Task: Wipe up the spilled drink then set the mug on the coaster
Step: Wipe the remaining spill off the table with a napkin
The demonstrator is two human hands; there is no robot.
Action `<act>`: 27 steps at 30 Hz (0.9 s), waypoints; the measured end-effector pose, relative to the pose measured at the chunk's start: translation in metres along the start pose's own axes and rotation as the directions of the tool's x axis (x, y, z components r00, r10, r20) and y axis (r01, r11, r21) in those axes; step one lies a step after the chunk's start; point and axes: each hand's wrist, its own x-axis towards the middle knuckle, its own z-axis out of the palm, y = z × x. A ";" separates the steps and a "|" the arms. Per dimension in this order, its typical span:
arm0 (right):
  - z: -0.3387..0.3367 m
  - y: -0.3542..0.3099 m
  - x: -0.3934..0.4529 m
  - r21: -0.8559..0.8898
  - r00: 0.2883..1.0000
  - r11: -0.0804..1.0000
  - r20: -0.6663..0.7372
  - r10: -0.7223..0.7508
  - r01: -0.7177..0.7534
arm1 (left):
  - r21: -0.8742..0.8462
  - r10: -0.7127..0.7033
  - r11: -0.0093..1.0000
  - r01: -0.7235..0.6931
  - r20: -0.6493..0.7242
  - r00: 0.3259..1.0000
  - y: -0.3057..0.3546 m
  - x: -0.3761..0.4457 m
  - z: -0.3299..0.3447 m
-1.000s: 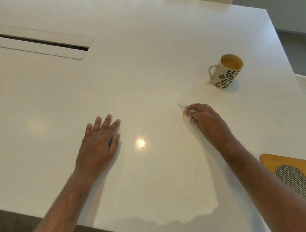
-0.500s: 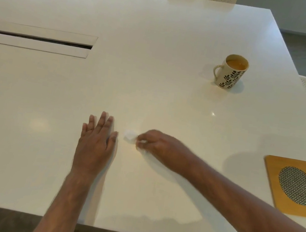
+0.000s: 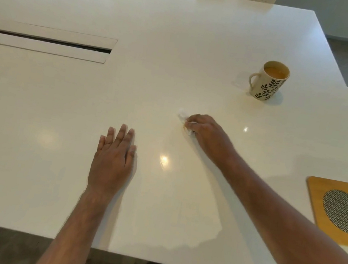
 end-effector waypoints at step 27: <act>0.014 -0.041 -0.075 0.016 0.962 0.963 0.059 -0.268 0.268 | 0.002 -0.003 1.000 0.003 -0.012 1.000 0.003 0.000 -0.003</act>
